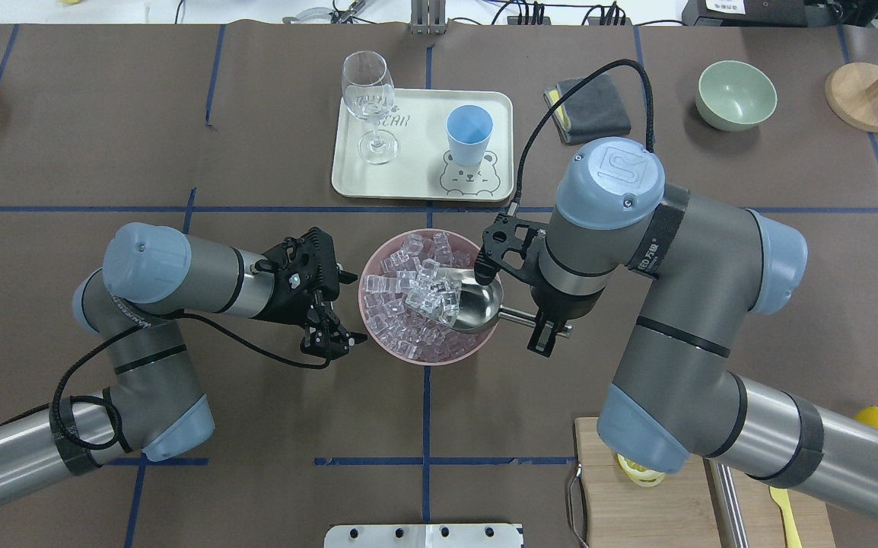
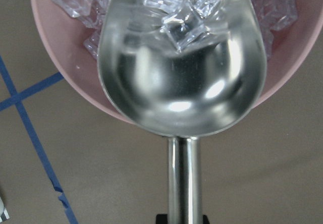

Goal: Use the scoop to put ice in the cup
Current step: 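Drag the scoop through the ice to fill it, left gripper steadying the bowl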

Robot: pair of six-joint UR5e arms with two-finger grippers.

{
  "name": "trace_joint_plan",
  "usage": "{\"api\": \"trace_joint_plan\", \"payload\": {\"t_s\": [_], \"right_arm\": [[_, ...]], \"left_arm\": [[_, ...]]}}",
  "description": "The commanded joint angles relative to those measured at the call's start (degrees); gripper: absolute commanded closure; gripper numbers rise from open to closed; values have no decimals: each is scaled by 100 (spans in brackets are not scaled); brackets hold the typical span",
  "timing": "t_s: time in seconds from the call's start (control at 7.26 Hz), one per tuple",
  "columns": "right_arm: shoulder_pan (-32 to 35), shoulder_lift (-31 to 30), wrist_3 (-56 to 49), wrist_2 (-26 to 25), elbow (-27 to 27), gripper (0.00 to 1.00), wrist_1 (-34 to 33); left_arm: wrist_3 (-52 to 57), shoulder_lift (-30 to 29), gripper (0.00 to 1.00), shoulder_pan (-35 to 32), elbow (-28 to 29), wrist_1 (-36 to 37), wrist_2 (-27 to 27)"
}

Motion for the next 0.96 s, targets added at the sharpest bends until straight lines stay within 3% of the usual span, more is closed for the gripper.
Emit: {"api": "trace_joint_plan", "payload": {"t_s": [0.0,0.14,0.83], "right_arm": [[1,-236,279,-8,67,100,601],[1,-438,377,-8,67,100,1032],[386,-405,1236,36,349,100,923]], "left_arm": [[0,-7,0,-5,0,1,-3],[0,-7,0,-14,0,1,6],[0,2,0,-58,0,1,6]]}}
